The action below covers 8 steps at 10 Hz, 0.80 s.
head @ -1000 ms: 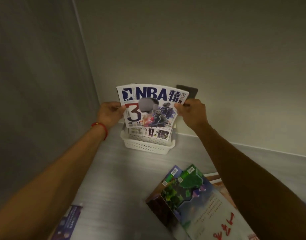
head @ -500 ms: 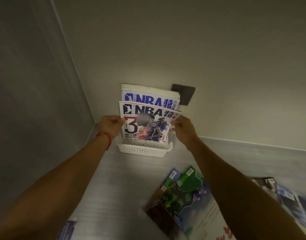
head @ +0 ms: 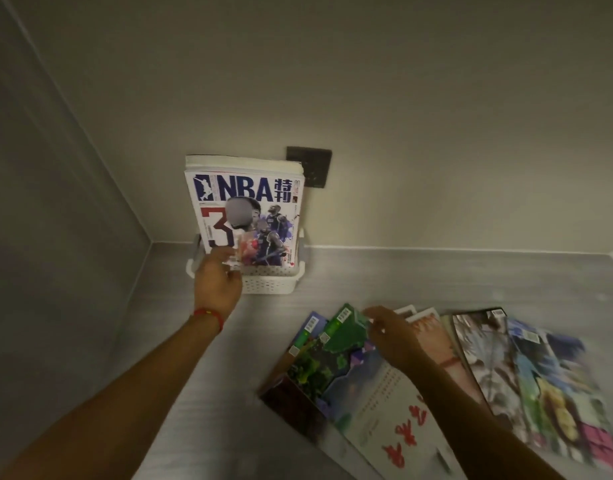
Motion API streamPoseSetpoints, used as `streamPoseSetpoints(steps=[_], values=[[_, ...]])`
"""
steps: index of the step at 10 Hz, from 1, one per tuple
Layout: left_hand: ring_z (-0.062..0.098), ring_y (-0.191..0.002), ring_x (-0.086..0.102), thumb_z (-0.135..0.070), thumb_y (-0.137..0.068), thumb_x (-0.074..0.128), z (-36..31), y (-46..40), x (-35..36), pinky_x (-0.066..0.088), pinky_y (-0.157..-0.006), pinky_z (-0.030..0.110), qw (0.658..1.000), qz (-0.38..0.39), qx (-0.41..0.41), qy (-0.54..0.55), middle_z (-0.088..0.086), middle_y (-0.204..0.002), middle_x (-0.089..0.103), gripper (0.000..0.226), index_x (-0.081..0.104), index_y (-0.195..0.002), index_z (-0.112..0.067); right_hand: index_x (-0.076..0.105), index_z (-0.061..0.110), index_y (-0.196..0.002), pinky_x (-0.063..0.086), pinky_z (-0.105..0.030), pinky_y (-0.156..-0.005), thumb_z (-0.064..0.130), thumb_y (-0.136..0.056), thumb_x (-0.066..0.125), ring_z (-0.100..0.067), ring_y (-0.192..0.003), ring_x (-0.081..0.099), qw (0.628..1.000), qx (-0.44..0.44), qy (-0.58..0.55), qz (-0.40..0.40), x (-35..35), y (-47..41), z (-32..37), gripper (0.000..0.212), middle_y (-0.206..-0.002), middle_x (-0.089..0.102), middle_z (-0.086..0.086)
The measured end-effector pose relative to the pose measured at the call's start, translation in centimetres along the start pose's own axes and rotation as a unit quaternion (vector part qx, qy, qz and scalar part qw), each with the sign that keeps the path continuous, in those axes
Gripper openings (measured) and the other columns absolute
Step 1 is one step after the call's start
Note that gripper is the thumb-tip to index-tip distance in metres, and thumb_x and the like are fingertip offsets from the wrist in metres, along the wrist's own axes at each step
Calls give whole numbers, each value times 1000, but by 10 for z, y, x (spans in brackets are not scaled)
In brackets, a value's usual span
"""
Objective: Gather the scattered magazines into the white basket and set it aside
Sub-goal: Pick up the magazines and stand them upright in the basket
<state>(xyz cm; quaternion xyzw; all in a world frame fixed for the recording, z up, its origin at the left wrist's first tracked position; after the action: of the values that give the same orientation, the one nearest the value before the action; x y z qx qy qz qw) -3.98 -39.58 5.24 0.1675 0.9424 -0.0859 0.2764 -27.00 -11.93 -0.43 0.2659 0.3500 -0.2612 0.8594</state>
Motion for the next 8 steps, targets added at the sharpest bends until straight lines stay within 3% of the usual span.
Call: streamPoseSetpoints(steps=[1,2,3,4,5,6,7,8], values=[[30,-105,62,6,-80,59,-10,57,56,53,-94,38,991,109,34,-65,14,-118,64,38,64,-113,-11,57,18,-131,44,-33,-100,20,-95,57,-25,-119,57,995,65,73,8,-10,36,-76,36,-130,60,-7],[31,-108,61,-4,-81,61,-8,123,115,48,-99,37,958,244,56,-139,15,-116,66,32,68,-112,-11,50,26,-127,54,-35,-91,48,-91,59,-15,-105,61,990,84,114,-9,-12,71,-122,43,-121,60,0],[29,-129,49,-22,-83,59,6,194,159,43,-110,40,916,331,61,-218,10,-140,55,43,62,-125,-22,44,26,-130,50,-40,-96,54,-84,62,-17,-115,53,985,71,159,-12,-4,91,-140,57,-128,51,1],[30,-152,15,-38,-94,51,25,235,171,22,-123,49,880,345,59,-322,6,-164,19,59,34,-150,-27,40,23,-133,45,-42,-102,50,-82,64,-21,-122,47,983,84,161,-9,-4,91,-144,63,-132,46,-3],[29,-149,24,-32,-98,50,10,241,166,34,-119,37,902,322,42,-284,6,-160,28,50,38,-146,-26,46,17,-136,50,-40,-97,27,-93,57,-27,-119,53,994,66,88,4,-13,83,-136,46,-136,49,-9],[27,-140,40,-29,-97,54,-32,224,152,44,-109,24,947,223,56,-223,4,-152,38,48,41,-143,-27,49,26,-140,51,-40,-91,21,-96,50,-27,-113,61,997,-25,72,28,-34,80,-107,44,-131,60,-4],[26,-153,10,-40,-94,52,-107,221,153,16,-125,46,910,210,195,-300,3,-165,10,71,18,-156,-28,60,37,-129,53,-34,-90,32,-93,56,-15,-105,66,975,-194,97,42,-70,81,-53,37,-117,69,9],[29,-142,39,-47,-97,43,-145,213,159,29,-118,48,865,247,280,-335,3,-149,46,56,27,-149,-34,68,42,-112,56,-29,-84,51,-86,58,3,-89,67,961,-267,54,48,-107,78,-10,29,-100,73,21]])
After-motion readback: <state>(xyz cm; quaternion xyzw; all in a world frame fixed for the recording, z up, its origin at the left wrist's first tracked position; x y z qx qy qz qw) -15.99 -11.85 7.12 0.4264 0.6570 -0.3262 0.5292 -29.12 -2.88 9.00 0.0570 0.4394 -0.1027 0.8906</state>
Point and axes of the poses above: each hand's wrist, its own y-axis away from the middle knuckle, its own x-axis out of the palm, z = x × y, the point moved 8 cm from there along -y, towards the middle knuckle
